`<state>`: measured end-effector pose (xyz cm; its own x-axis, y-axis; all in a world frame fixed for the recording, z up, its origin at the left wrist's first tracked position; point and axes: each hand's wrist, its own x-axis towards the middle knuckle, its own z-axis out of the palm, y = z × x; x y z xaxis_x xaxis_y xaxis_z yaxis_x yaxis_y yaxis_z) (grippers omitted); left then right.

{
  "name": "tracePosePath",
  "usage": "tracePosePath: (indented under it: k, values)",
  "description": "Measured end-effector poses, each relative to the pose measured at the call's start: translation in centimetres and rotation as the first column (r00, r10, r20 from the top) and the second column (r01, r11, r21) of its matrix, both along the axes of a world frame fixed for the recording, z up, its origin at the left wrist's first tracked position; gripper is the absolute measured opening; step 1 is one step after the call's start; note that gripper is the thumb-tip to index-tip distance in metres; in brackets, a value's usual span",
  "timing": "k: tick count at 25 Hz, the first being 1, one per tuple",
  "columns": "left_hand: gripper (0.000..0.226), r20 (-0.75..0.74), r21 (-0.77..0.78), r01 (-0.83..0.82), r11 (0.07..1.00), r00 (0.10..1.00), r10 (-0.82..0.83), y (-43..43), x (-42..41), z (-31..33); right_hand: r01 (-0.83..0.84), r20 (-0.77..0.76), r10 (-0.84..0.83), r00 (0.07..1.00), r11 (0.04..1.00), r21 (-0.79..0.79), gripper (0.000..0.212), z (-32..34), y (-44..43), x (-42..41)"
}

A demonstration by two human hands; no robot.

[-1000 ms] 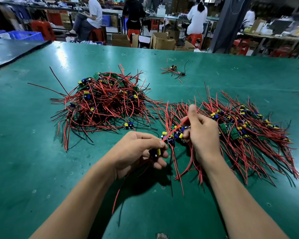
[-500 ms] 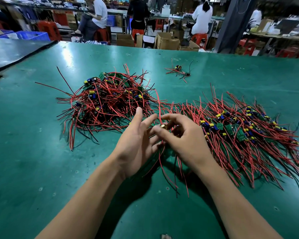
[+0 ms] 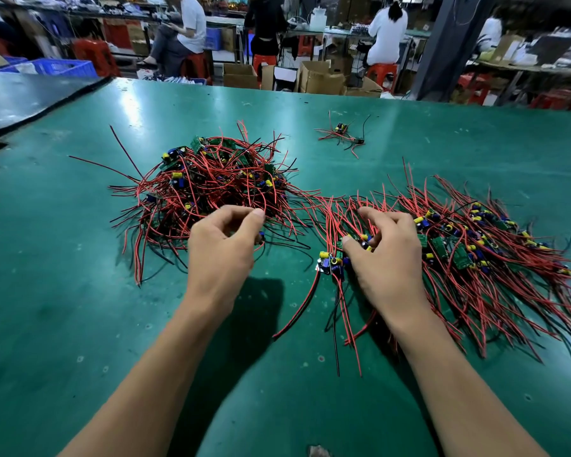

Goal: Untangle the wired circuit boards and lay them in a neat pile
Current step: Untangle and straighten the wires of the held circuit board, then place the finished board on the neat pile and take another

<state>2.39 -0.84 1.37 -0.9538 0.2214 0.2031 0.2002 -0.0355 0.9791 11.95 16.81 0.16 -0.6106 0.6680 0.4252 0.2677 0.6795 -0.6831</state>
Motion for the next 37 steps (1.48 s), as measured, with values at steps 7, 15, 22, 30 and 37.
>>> tracePosePath:
  k: [7, 15, 22, 30, 37]
  values:
    - [0.029, -0.238, -0.634, -0.172, 0.754, 0.971, 0.022, -0.3, -1.1, -2.7, -0.291, 0.125, 0.276, 0.953, 0.949, 0.123, 0.019, -0.6, -1.5, -0.1]
    - [0.015, -0.232, -0.686, -0.133, 0.715, 0.972, -0.041, 0.0, -0.6, -2.7, -0.354, 0.296, 0.316, 0.901, 0.932, 0.080, 0.034, -0.9, -0.6, 0.0]
    - [0.011, 0.415, -0.037, 0.207, 0.978, 0.893, -0.173, 0.4, 0.2, -0.6, -0.357, 0.045, 0.360, 0.932, 0.933, -0.049, 0.051, -0.5, -0.9, -0.2]
    - [0.007, 0.474, 0.003, 0.366, 0.930, 0.819, -0.324, 0.7, 0.9, -0.1, -0.450, 0.022, 0.449, 0.893, 0.893, 0.010, 0.034, -0.9, -1.8, -0.4]
    - [0.012, 0.479, 0.067, 0.356, 0.932, 0.808, -0.343, 0.0, 0.7, 1.2, -0.404, -0.111, 0.388, 0.915, 0.877, -0.260, 0.018, -1.0, -1.7, -0.6]
